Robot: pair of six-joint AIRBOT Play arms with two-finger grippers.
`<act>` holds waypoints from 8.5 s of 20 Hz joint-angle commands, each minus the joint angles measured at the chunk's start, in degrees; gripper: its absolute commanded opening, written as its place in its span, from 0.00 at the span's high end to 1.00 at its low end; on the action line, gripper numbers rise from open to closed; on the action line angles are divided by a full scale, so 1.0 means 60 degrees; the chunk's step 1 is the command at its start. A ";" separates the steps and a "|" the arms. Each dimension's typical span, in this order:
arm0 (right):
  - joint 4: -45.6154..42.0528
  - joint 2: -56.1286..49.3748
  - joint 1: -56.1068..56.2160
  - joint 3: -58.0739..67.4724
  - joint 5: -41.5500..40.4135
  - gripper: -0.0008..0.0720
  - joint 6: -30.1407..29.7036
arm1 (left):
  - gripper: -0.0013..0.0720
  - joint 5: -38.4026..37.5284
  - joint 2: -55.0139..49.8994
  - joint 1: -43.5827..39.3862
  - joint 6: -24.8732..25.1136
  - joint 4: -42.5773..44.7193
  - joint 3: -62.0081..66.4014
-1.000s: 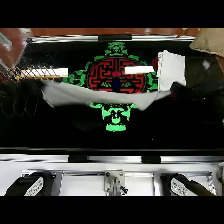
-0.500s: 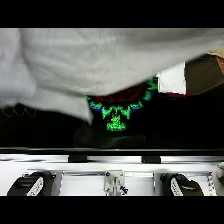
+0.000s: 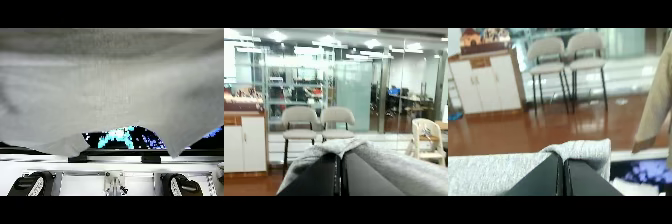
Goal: Fold the shirts.
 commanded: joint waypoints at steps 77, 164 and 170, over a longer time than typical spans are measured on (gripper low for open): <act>0.2954 -0.5814 -0.0827 -0.3304 -0.2688 0.88 -0.3253 | 0.94 -0.2444 -0.3140 0.1195 0.2382 -0.3333 -0.6874; -0.1002 -0.8080 -0.2565 -0.2546 -0.5847 0.35 -0.1024 | 0.19 -0.5348 -0.3723 0.1217 0.0022 -0.0805 -1.3701; -0.1002 -0.8080 -0.2565 -0.2546 -0.5978 0.35 -0.1020 | 0.26 -0.4994 -0.4371 0.0543 -0.0004 -0.1111 -1.3759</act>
